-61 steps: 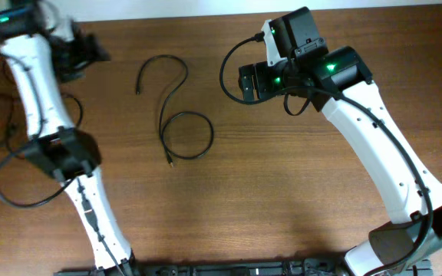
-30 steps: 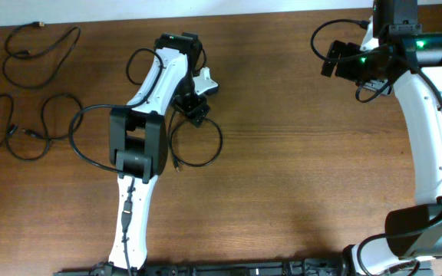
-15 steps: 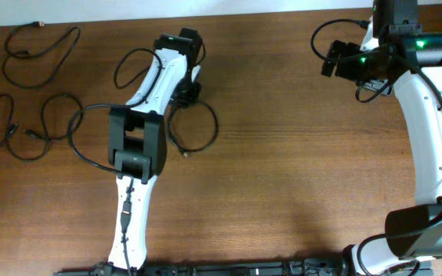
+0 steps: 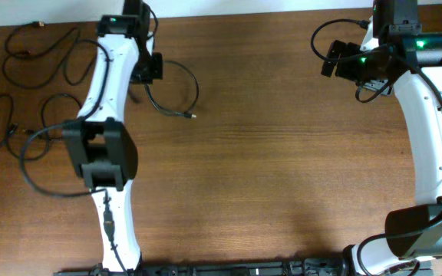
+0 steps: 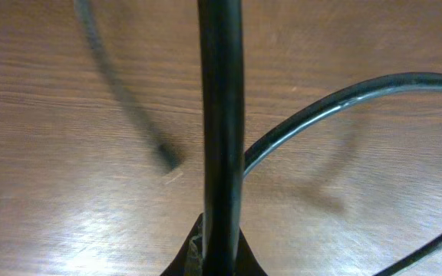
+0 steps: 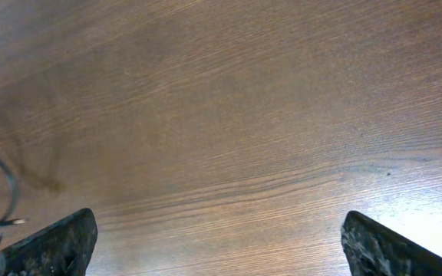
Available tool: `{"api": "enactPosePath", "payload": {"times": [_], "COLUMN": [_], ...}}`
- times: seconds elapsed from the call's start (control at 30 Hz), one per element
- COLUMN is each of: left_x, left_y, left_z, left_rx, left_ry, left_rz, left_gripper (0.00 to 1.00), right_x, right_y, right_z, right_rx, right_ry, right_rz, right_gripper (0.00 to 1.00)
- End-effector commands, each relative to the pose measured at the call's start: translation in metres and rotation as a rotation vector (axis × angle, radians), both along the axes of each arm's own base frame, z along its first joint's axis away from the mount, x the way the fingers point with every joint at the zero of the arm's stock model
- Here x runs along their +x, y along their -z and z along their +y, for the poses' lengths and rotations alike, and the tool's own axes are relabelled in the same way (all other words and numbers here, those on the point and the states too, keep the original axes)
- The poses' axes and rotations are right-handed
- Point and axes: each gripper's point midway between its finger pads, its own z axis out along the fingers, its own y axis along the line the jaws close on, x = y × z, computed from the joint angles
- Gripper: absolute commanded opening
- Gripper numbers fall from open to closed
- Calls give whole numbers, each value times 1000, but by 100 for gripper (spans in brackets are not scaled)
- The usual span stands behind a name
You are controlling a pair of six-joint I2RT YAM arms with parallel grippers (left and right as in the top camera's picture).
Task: Untangle cables
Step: 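Drag the center black cable to the left side with the left gripper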
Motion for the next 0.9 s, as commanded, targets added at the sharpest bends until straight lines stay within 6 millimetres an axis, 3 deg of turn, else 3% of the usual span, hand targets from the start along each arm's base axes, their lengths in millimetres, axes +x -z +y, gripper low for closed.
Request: {"api": "enactPosePath", "payload": {"times": [0.0, 0.07, 0.1, 0.3, 0.37, 0.57, 0.63, 0.73, 0.87], "left_x": [1, -7, -10, -40, -62, -135, -175, -226, -279], "left_y": [-92, -137, -145, -156, -158, -147, -145, -142, -140], "left_z": [11, 46, 58, 137, 175, 260, 295, 333, 371], "left_rx": [-37, -45, -47, -67, -68, -91, -9, 10, 33], "left_ry": [-42, -158, -193, -501, -643, -1118, -1356, -1589, -1748], "left_rz": [-207, -312, -332, -324, -307, -214, -189, -158, -145], "left_gripper": [0, 0, 0, 0, 0, 0, 0, 0, 0], "right_x": [-2, -2, -2, -2, -2, -2, -2, -2, -2], "right_y": [-1, -1, -1, -1, -1, -1, -1, -1, -1], "right_z": [0, 0, 0, 0, 0, 0, 0, 0, 0], "right_rx": [5, 5, 5, 5, 5, 5, 5, 5, 5], "right_ry": [8, 8, 8, 8, 7, 8, 8, 8, 8], "right_rz": [-2, -2, -2, -2, -2, -2, -2, -2, -2], "right_gripper": [99, 99, 99, 99, 99, 99, 99, 99, 99]}}
